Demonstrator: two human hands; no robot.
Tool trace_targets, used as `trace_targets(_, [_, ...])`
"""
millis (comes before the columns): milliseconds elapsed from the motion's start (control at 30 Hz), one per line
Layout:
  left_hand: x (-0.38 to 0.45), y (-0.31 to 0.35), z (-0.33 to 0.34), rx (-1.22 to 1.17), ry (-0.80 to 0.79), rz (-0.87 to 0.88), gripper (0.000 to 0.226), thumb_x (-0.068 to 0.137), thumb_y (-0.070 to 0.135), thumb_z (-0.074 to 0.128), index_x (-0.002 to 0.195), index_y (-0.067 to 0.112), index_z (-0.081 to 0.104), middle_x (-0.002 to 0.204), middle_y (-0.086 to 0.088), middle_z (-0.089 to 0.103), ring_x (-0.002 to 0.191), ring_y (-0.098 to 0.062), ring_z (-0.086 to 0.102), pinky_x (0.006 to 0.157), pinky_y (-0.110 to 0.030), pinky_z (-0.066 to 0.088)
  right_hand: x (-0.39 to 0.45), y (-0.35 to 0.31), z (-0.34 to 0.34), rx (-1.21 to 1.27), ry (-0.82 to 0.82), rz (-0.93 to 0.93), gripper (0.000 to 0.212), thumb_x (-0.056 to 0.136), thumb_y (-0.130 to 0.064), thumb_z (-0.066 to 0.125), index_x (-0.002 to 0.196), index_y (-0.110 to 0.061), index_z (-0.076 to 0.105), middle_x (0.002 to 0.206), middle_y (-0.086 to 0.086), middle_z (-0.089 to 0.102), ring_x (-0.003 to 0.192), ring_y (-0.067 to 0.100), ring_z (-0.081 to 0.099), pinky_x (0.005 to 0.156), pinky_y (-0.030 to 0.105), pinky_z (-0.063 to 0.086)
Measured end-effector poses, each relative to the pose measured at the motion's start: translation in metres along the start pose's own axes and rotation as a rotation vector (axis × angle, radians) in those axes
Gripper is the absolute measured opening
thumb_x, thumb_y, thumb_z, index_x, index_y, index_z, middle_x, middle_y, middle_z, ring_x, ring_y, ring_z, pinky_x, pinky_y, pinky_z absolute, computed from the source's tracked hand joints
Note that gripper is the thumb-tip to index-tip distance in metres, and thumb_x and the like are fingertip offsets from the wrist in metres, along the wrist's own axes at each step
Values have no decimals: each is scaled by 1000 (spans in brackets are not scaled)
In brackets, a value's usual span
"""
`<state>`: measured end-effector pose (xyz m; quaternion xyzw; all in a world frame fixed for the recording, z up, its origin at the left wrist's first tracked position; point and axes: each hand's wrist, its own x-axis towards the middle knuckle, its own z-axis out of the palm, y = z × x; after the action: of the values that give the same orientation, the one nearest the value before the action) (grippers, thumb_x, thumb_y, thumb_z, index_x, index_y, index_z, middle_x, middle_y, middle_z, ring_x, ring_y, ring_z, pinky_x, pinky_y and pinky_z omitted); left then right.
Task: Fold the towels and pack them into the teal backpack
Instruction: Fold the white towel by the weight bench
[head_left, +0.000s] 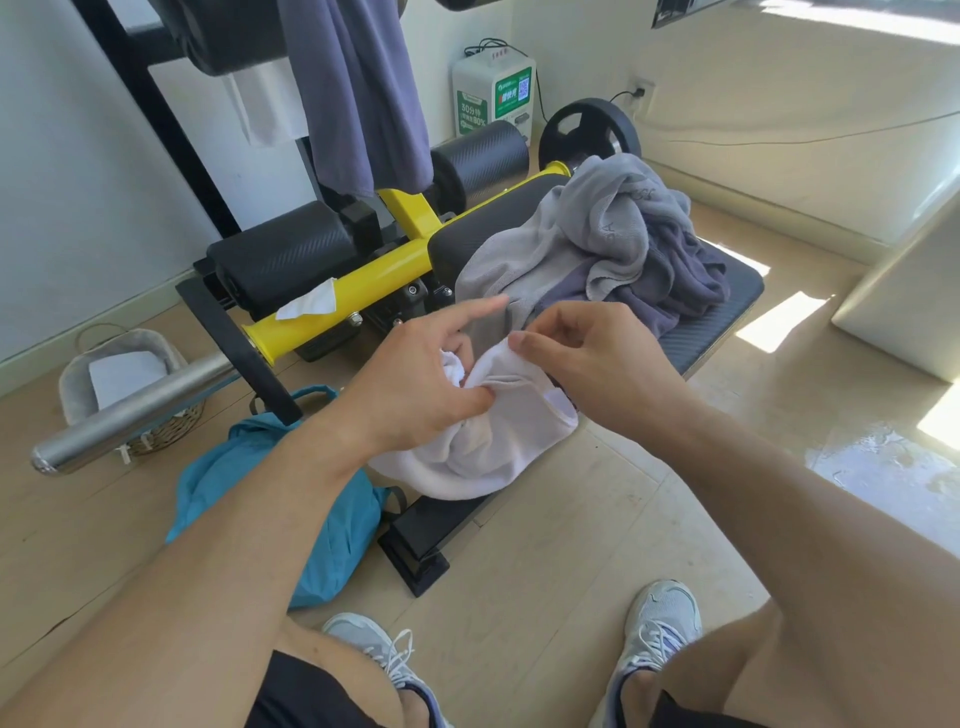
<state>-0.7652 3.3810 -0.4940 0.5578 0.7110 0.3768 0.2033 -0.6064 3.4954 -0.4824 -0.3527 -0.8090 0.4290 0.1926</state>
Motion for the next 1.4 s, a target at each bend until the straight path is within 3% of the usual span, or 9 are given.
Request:
trace_targets(100, [1,-1,-1,-32,-9,-2,80,79,15,82,148,35,47,60,14,57,61,-2,54,67,-9,41,1,-1,-3,61,-6,-42,15,91,-39,72,92,-24,71,87,-6,73,76,1,61,78,25,49])
trace_targets(267, [0,-3,-8,-98,-71,3,82,81,28,85,151,37,42,61,9,58,61,-2,52,67,-17,43,0,3,-20,-119,-317,-187,77,72,-58,81,138,-46,46,132,-22,60,125,-4,52,102,20,43])
trace_targets(467, [-1,-2,-9,-269,-79,-29,83,75,28,87,147,39,46,60,8,54,59,-7,49,62,-17,43,-1,5,-18,-126,-234,-302,43,76,-50,83,106,-33,57,115,-21,65,107,18,63,94,44,52])
trace_targets(567, [1,-2,-10,-318,-91,-41,73,77,12,87,139,34,54,59,12,53,56,-4,49,59,-15,42,0,8,-16,-54,-215,-276,31,83,-43,80,102,-27,61,106,-19,67,104,2,65,92,37,54])
trace_targets(700, [1,-1,-10,-353,-102,-52,59,77,11,87,127,29,60,60,11,53,56,-5,51,59,-18,45,4,11,-16,-4,-254,-278,14,92,-31,75,101,-27,65,98,-14,71,96,10,67,88,33,54])
trace_targets(867, [3,-2,-7,-426,-28,-194,57,59,52,91,99,30,58,75,-1,71,70,-16,65,70,-39,52,6,10,-16,98,-142,-306,14,90,-21,78,96,-31,68,96,-4,74,91,20,69,88,38,55])
trace_targets(1000, [5,1,-6,-442,19,-296,54,65,74,75,79,23,67,72,-3,69,66,-18,63,72,-41,47,4,7,-19,120,-57,-324,16,88,-19,78,95,-27,67,91,-15,72,83,3,64,77,13,48])
trace_targets(1233, [2,7,-4,-514,-18,-282,28,94,39,65,97,17,82,101,-11,79,102,-32,73,103,-53,52,4,7,-14,-5,18,-309,16,84,-31,81,92,-31,67,93,-14,69,92,8,64,77,13,47])
trace_targets(1400, [4,3,-2,-479,28,-313,24,99,33,63,99,18,82,99,-9,79,101,-32,74,101,-57,52,4,10,-15,-99,43,-383,15,86,-34,79,99,-27,76,103,-16,67,99,5,62,85,27,52])
